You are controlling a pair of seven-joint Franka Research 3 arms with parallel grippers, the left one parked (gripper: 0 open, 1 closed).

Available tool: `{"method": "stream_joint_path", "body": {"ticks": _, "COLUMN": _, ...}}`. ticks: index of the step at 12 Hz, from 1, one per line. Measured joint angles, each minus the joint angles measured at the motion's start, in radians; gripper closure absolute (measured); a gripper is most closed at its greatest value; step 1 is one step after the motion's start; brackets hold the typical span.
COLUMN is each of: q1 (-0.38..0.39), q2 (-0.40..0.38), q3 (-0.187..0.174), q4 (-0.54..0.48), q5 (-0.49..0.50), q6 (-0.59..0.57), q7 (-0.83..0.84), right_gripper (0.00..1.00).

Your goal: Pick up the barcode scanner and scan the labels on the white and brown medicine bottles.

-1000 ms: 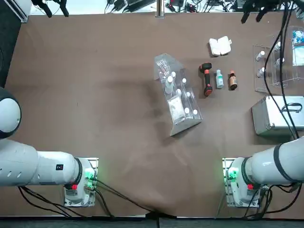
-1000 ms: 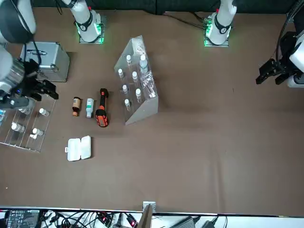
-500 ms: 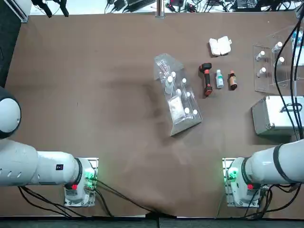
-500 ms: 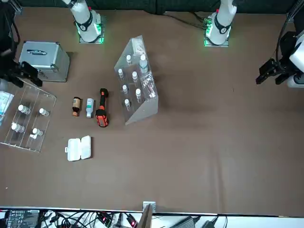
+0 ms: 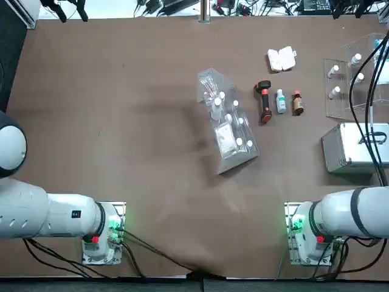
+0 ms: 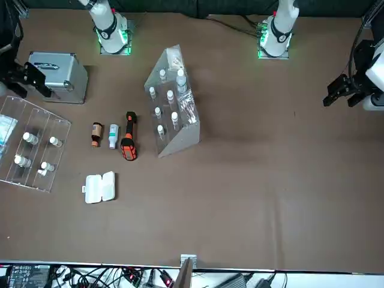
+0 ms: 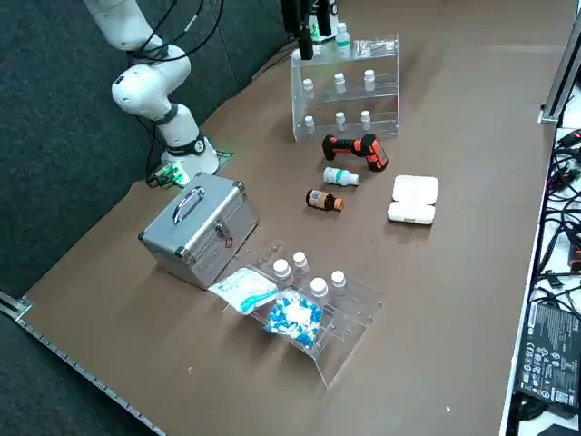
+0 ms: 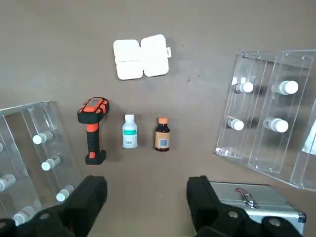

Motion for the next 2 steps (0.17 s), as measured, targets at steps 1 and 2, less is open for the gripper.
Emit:
{"method": "stream_joint_path", "body": {"ticks": 1, "q1": 0.0, "q2": -0.009, "q3": -0.001, "q4": -0.01, "q5": 0.0, "q6": 0.003, "q7": 0.0, "right_gripper": 0.0}}
{"method": "stream_joint_path", "body": {"ticks": 2, "q1": 0.0, "q2": -0.015, "q3": -0.001, "q4": -0.015, "q5": 0.0, "q6": 0.004, "q7": 0.0, "right_gripper": 0.0}}
